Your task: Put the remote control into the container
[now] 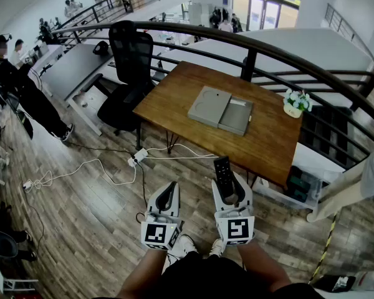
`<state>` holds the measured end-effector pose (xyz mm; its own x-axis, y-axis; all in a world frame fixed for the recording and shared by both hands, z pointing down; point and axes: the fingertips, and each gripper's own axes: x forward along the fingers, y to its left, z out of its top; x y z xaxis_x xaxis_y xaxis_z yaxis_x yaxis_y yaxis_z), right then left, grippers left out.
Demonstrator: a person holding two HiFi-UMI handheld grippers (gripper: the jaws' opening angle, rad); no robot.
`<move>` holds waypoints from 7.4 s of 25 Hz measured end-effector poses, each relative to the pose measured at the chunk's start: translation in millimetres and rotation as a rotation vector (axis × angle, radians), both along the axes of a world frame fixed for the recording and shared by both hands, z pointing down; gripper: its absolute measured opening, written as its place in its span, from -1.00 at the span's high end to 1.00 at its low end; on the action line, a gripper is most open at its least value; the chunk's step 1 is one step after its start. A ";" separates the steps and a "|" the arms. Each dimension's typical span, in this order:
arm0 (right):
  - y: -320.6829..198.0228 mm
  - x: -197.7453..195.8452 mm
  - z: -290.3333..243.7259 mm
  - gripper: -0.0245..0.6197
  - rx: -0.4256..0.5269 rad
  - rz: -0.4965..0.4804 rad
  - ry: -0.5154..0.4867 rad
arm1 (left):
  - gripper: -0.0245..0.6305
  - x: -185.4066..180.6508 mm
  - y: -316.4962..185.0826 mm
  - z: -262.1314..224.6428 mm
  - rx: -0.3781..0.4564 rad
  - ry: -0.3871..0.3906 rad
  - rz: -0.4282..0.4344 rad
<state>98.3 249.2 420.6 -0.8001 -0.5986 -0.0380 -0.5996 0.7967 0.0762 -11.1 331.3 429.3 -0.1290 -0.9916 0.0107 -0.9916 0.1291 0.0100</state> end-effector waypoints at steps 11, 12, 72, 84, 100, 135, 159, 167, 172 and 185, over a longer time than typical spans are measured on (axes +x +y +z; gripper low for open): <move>13.0 -17.1 -4.1 0.25 0.009 -0.008 0.005 | 0.90 -18.2 8.6 -7.1 0.021 -0.018 -0.001; 13.8 -18.0 -4.2 0.25 0.010 -0.008 0.006 | 0.90 -19.2 9.0 -7.0 0.023 -0.019 0.000; -176.2 -50.3 -7.4 0.25 -0.056 -0.044 -0.054 | 0.90 -45.1 -194.5 -21.1 -0.001 -0.085 0.093; -231.6 -116.9 -5.8 0.25 -0.062 -0.007 -0.060 | 0.90 -123.8 -258.5 -8.3 0.005 -0.034 0.114; -282.6 -150.9 6.1 0.25 -0.117 0.126 -0.024 | 0.90 -163.6 -314.6 8.3 -0.031 0.002 0.248; -425.5 -130.4 56.2 0.25 -0.193 0.209 0.019 | 0.90 -139.4 -458.4 29.3 -0.102 -0.055 0.334; -504.7 -126.0 84.6 0.25 -0.242 0.312 0.060 | 0.90 -130.6 -567.8 55.7 -0.147 -0.046 0.459; -509.3 -125.7 105.0 0.25 -0.288 0.387 0.104 | 0.90 -129.6 -582.6 74.5 -0.171 -0.020 0.534; -511.9 -128.4 126.8 0.25 -0.332 0.432 0.147 | 0.90 -133.5 -585.8 91.5 -0.205 0.001 0.562; -514.9 -137.3 196.9 0.25 -0.458 0.471 0.278 | 0.90 -140.1 -590.8 127.1 -0.274 0.023 0.598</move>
